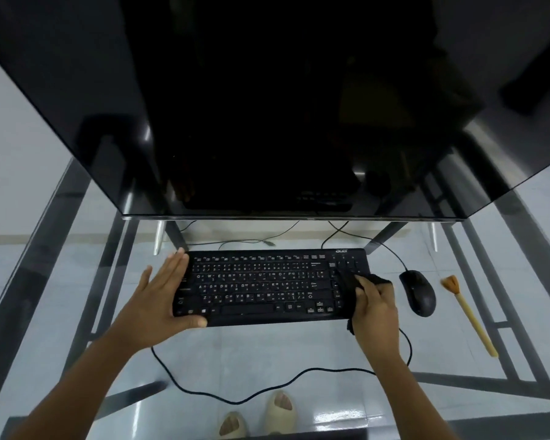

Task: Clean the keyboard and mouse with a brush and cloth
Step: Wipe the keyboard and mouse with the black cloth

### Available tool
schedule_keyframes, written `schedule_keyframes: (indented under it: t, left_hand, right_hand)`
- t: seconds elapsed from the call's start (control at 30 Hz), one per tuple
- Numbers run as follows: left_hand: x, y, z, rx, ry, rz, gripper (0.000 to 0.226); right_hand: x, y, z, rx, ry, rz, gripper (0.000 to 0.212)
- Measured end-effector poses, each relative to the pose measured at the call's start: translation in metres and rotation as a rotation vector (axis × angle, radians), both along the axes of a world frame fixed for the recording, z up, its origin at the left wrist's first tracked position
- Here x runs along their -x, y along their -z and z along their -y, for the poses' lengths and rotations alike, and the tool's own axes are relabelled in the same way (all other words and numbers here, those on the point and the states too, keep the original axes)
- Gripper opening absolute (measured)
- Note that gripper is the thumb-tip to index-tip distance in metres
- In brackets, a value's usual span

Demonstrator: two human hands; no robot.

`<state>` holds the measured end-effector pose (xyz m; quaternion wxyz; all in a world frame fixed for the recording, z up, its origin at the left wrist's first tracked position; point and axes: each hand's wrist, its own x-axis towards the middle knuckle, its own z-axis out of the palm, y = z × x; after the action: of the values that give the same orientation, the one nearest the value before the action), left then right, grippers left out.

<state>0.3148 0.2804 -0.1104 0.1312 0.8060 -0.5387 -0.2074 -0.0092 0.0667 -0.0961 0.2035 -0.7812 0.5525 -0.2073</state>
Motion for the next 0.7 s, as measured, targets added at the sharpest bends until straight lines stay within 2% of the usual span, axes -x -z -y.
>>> schedule_keyframes:
  t: [0.07,0.27,0.37,0.4,0.47,0.53,0.63,0.7]
  left_hand:
    - [-0.006,0.002,0.002,-0.016,0.024,-0.044,0.130]
    - [-0.008,0.002,0.002,0.013,0.046,-0.074,0.134]
    - [-0.013,0.001,0.000,0.010,0.059,-0.059,0.134]
    - [-0.014,0.000,0.002,0.005,0.070,-0.055,0.133]
    - [-0.015,0.000,-0.001,0.010,0.070,-0.066,0.133]
    - [-0.014,0.000,-0.002,0.023,0.068,-0.060,0.134]
    - [-0.013,0.001,-0.001,0.028,0.062,-0.055,0.134]
    - [-0.014,0.002,-0.001,0.025,0.062,-0.051,0.134]
  right_hand:
    - [-0.022,0.006,-0.015,-0.016,-0.071,-0.001,0.030]
    - [-0.132,0.011,-0.101,-0.024,-0.519,0.035,0.040]
    - [-0.126,0.008,-0.095,-0.033,-0.788,-0.063,0.050]
    - [-0.108,0.008,-0.081,-0.074,-0.793,-0.089,0.051]
    - [-0.071,0.011,-0.058,-0.092,-0.768,-0.128,0.038]
    - [-0.049,0.013,-0.050,-0.067,-0.688,-0.089,0.037]
    - [-0.068,0.015,-0.074,-0.018,-0.665,-0.104,0.046]
    - [-0.094,0.008,-0.095,0.015,-0.700,-0.089,0.043]
